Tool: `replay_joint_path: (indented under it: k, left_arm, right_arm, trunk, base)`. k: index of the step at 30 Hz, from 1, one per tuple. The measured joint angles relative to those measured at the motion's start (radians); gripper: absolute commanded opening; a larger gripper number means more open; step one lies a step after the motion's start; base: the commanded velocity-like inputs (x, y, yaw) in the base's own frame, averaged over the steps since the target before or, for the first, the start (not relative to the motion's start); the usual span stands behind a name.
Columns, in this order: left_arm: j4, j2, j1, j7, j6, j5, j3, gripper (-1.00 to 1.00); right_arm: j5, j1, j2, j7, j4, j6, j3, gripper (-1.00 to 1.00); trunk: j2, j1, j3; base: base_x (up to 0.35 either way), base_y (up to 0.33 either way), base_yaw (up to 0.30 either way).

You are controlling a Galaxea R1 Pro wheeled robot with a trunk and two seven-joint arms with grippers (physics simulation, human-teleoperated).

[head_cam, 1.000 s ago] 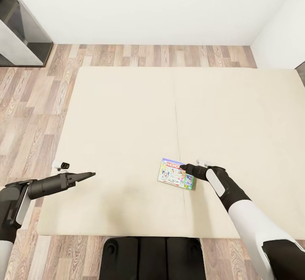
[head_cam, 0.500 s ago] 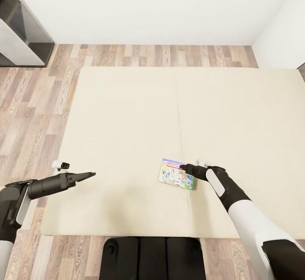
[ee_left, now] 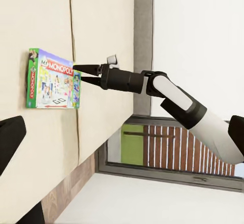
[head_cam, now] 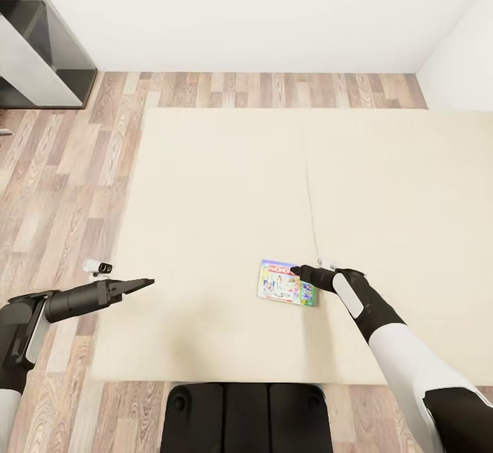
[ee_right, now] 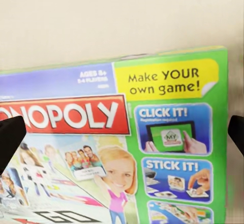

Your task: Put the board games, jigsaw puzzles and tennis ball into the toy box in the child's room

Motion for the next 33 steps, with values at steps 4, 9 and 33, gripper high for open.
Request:
replay_joint_path:
  k: [4,9,33]
  left_arm:
    - [0.0,0.0,0.0,0.0,0.0,-0.001,0.0,1.0]
    - [0.0,0.0,0.0,0.0,0.0,0.0,0.0,1.0]
    - [0.0,0.0,0.0,0.0,0.0,-0.001,0.0,1.0]
  right_arm:
    - [0.0,0.0,0.0,0.0,0.0,0.0,0.0,1.0]
    - [0.0,0.0,0.0,0.0,0.0,0.0,0.0,1.0]
    - [0.0,0.0,0.0,0.0,0.0,0.0,0.0,1.0]
  trunk:
    - [0.0,0.0,0.0]
    - [0.0,0.0,0.0]
    - [0.0,0.0,0.0]
  base:
    - [0.0,0.259,0.0]
    - [0.0,0.259,0.0]
    - [0.0,0.257,0.0]
